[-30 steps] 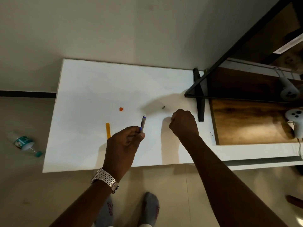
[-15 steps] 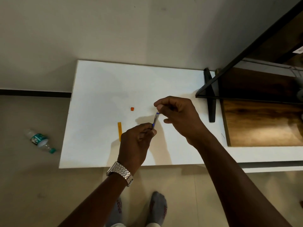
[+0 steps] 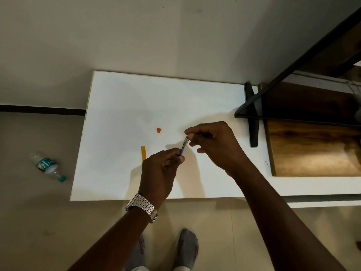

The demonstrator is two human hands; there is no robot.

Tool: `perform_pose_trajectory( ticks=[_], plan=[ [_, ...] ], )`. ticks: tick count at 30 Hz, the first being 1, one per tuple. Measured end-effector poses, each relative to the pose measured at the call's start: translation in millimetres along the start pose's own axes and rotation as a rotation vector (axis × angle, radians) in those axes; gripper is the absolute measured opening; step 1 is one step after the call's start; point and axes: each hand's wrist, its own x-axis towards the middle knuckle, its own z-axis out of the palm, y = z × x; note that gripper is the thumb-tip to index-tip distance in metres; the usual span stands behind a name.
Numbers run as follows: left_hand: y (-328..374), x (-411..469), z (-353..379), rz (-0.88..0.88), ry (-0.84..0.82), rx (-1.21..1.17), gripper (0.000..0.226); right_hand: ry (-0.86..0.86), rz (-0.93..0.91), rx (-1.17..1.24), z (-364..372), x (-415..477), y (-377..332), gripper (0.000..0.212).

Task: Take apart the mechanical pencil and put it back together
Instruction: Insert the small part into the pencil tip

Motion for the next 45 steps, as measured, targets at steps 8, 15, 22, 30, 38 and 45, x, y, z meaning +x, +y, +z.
perform_pose_trajectory(
  ticks=[8,15,22,30,38,45],
  plan=[
    [-1.9,2.5,2.3,0.009,-0.004,-0.026,0.023,0.07,-0.18,-0.159,6.0,2.1,15.3,0.029],
    [-5.0,9.0,7.1,-0.045,-0.029,-0.038,0.011,0.407,-0.061,-0.296,-34.9,42.7,50.4,0.029],
    [-8.9,2.9,11.7,-0.082,-0.041,-0.041,0.012,-0.101,-0.025,-0.956,-16.9,84.2,54.9,0.049],
    [-5.9,10.4,9.4,-0.072,-0.027,-0.015,0.013,-0.027,0.008,-0.982,-11.7,92.8,50.1,0.031],
    [-5.8,15.8,11.5,-0.084,-0.021,-0.046,0.017,0.042,0.071,0.111,-27.0,63.1,24.0,0.02],
    [-3.2,16.3,12.5,-0.06,-0.021,-0.033,0.018,-0.086,-0.092,-0.135,-29.2,47.4,11.0,0.032]
  ],
)
